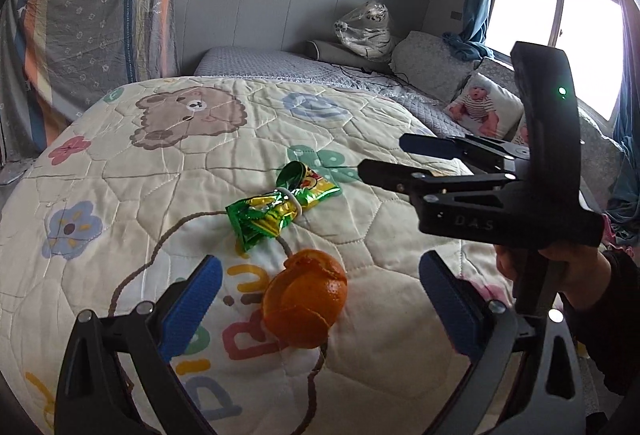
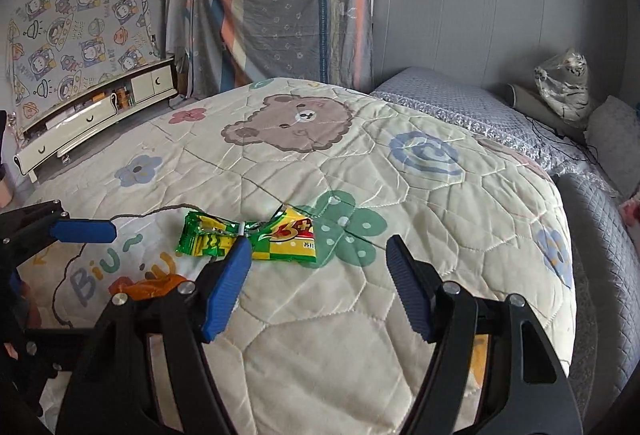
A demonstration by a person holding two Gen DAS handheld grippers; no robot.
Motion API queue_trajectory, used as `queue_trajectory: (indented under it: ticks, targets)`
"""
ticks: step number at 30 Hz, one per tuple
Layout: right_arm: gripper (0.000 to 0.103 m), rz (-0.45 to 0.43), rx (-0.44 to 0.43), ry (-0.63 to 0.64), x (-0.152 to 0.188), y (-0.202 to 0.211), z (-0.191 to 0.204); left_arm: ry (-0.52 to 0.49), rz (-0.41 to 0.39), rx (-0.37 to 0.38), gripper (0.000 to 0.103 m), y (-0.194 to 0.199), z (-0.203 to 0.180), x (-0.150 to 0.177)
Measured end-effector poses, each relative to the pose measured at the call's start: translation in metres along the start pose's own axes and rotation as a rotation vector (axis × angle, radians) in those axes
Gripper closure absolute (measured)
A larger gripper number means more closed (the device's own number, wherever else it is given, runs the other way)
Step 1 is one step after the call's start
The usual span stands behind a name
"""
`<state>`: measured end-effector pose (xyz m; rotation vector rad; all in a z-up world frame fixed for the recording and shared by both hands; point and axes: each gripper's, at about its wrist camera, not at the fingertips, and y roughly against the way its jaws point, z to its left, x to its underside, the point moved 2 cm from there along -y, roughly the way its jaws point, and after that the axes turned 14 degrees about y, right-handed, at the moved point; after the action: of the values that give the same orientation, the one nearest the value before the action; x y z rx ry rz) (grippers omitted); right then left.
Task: Collect trash
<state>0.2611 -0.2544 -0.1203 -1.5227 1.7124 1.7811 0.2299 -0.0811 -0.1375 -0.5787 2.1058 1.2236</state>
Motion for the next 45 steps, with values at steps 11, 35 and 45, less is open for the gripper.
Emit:
queue_trajectory:
  ticks: [11,35,45]
  targets:
    - [0.038,0.094,-0.081,0.034,-0.011,-0.052,0.009,0.045,0.095,-0.004,0.012,-0.025,0.013,0.007]
    - [0.052,0.252,-0.185,0.005,-0.04,-0.128,0.016,0.103,0.15,0.045,0.068,-0.043,0.025,0.004]
    - [0.07,0.244,-0.154,-0.011,-0.036,-0.118,0.013,0.085,0.123,0.065,0.074,-0.034,0.021,0.001]
